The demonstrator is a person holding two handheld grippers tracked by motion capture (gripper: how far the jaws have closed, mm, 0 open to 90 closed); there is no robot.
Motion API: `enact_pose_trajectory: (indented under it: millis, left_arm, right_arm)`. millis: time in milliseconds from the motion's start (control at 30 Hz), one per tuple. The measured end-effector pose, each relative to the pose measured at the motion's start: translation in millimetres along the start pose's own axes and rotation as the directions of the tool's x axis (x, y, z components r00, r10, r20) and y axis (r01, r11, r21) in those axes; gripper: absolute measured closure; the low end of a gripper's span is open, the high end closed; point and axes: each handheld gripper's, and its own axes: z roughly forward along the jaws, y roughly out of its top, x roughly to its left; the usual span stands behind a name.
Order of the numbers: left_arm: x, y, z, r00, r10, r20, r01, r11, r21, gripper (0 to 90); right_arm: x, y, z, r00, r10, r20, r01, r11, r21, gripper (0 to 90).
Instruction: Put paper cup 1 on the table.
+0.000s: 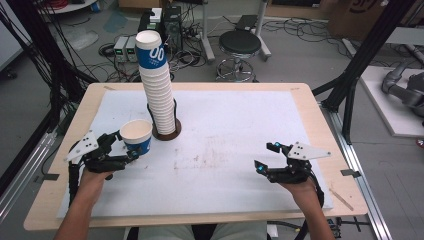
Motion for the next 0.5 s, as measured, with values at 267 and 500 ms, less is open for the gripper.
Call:
enact_pose_trajectory:
  millis: [267,500]
  left_arm:
    - [17.9,-13.5,-7.9,0.9937,0.015,-0.111,-0.006,0.9966,0.082,26.2]
    - [33.8,-23.3,-15.4,0.9791,0.002,-0.203,0.027,0.9895,0.142,26.1]
  right_arm:
    - [-1.1,-0.3,2.2,1.0000,0.000,-0.007,0.000,1.000,0.005,21.8]
    - [-1.1,-0.3,2.6,1.0000,-0.002,-0.007,0.002,1.000,0.005,21.8]
